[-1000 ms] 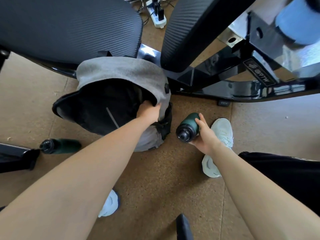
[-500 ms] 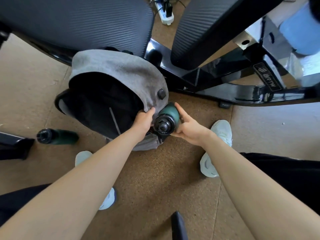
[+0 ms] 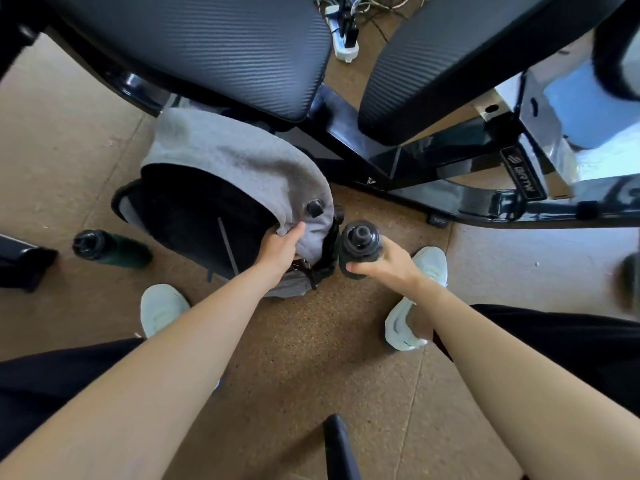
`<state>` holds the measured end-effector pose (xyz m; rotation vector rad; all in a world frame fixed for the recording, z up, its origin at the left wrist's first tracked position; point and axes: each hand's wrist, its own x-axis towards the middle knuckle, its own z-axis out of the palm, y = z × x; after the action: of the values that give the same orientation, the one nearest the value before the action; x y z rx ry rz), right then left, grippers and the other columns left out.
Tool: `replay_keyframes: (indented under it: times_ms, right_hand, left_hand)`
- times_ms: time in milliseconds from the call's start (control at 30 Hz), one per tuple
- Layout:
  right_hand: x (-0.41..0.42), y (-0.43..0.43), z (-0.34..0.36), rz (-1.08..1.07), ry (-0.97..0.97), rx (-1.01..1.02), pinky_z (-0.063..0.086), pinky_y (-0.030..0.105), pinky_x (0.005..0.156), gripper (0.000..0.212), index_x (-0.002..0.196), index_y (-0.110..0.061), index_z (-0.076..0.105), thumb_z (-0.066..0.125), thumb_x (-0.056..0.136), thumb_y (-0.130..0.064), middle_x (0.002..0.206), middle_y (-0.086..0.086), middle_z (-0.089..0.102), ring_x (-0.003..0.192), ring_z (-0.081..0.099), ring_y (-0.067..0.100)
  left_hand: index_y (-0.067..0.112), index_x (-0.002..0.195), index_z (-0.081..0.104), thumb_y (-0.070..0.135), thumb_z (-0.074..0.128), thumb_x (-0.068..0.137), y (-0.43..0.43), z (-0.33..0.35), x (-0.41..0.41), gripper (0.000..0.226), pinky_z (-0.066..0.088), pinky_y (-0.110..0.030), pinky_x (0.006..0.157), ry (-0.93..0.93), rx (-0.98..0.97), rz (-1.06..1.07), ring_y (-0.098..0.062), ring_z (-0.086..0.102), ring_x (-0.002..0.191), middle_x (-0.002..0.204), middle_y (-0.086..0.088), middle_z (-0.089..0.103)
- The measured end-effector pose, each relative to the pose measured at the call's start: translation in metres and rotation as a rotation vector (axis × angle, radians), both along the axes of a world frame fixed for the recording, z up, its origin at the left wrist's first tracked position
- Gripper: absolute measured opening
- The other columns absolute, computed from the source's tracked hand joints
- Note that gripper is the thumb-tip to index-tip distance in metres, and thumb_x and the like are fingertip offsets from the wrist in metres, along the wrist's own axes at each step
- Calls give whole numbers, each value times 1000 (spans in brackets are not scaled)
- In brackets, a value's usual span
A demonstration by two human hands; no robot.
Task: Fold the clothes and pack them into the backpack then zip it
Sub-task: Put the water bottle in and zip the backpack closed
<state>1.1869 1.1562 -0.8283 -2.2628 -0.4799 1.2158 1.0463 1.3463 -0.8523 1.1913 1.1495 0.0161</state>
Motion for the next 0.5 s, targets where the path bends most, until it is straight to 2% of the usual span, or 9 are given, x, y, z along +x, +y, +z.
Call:
replay_keyframes:
  times_ms: [133, 233, 300, 367, 433, 500]
  right_hand:
    - [-26, -8, 1, 369, -68, -118, 50, 45, 100, 72, 123, -33, 56, 68, 61, -69, 115, -8, 68, 106, 64, 19]
    - [-53, 10, -1, 471, -94, -63, 49, 43, 100, 86, 146, -36, 40, 63, 69, -67, 130, 0, 65, 116, 60, 25]
    - [-70, 27, -5, 420, -127, 13, 49, 41, 97, 84, 145, -35, 42, 68, 71, -64, 128, 1, 63, 115, 59, 24]
    - [-84, 41, -8, 295, -117, 109, 49, 37, 94, 78, 132, -31, 50, 82, 67, -58, 117, -3, 61, 110, 58, 18]
    - [-98, 48, -13, 130, -50, 204, 53, 37, 90, 72, 116, -29, 52, 91, 61, -53, 111, -6, 62, 104, 61, 13]
    - [-107, 50, -15, 34, -12, 256, 55, 36, 90, 68, 112, -28, 52, 94, 62, -46, 111, -10, 66, 103, 64, 9]
  left_hand:
    - [24, 109, 73, 55, 66, 82, 4, -3, -7, 41, 56, -49, 100, -10, 1, 2, -18, 70, 106, 109, 2, 76]
    - [22, 113, 71, 44, 67, 93, -1, 2, -11, 29, 54, -46, 103, -29, -47, 28, -18, 68, 110, 114, 2, 74]
    - [20, 124, 67, 40, 66, 97, -5, 4, -10, 34, 49, -39, 107, -26, -42, 85, -18, 63, 116, 119, 5, 69]
    - [18, 128, 66, 40, 66, 96, -7, 4, -9, 39, 47, -39, 107, -23, -54, 138, -19, 62, 117, 121, 4, 68]
    - [18, 121, 68, 41, 68, 94, -8, 3, -8, 35, 50, -42, 106, -13, -89, 189, -22, 65, 113, 118, 0, 71]
    - [19, 114, 67, 37, 68, 96, -6, 4, -8, 26, 51, -40, 103, -1, -97, 196, -23, 66, 111, 116, -2, 71]
